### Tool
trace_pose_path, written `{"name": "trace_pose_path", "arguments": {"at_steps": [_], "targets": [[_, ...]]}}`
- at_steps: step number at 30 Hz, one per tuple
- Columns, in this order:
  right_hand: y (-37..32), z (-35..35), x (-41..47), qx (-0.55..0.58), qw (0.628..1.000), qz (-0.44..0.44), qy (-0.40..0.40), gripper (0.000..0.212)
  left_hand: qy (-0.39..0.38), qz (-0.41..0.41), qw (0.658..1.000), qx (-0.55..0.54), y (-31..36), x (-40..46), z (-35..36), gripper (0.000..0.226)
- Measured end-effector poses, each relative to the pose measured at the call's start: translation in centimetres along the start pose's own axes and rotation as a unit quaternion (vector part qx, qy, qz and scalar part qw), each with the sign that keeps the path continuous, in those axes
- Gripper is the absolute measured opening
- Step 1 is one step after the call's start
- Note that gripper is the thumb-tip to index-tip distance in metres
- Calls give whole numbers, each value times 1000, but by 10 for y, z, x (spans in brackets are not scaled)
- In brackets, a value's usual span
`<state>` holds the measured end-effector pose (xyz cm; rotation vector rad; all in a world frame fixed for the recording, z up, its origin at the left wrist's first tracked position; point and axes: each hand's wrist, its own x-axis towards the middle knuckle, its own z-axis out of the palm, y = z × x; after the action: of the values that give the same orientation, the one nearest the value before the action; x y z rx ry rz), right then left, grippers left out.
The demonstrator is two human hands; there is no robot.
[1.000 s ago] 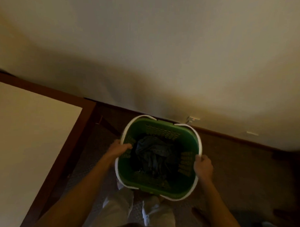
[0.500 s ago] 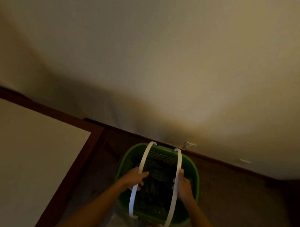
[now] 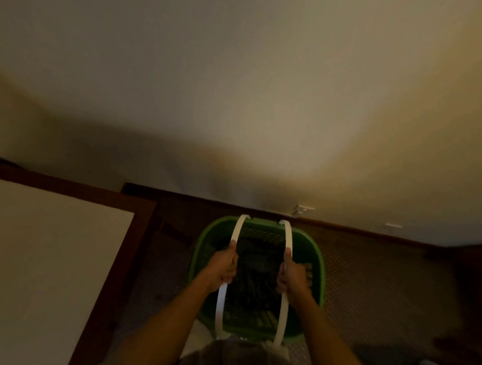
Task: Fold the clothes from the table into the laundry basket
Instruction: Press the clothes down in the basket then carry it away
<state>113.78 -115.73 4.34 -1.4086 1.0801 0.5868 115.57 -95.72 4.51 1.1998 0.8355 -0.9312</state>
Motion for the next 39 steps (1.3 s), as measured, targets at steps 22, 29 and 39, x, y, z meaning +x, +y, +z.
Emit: {"name": "trace_pose_path", "arguments": {"at_steps": [22, 29, 39], "targets": [[-112, -60, -189, 167, 842, -42, -512, 59, -130, 336, 918, -163, 21, -250, 58, 33], [-105, -43, -226, -80, 899, -150, -403, 56, -87, 352, 869, -337, -48, -273, 68, 40], [-6, 0, -267, -244, 879, -139, -386, 52, 188, 275, 874, -352, -147, -311, 49, 37]]}}
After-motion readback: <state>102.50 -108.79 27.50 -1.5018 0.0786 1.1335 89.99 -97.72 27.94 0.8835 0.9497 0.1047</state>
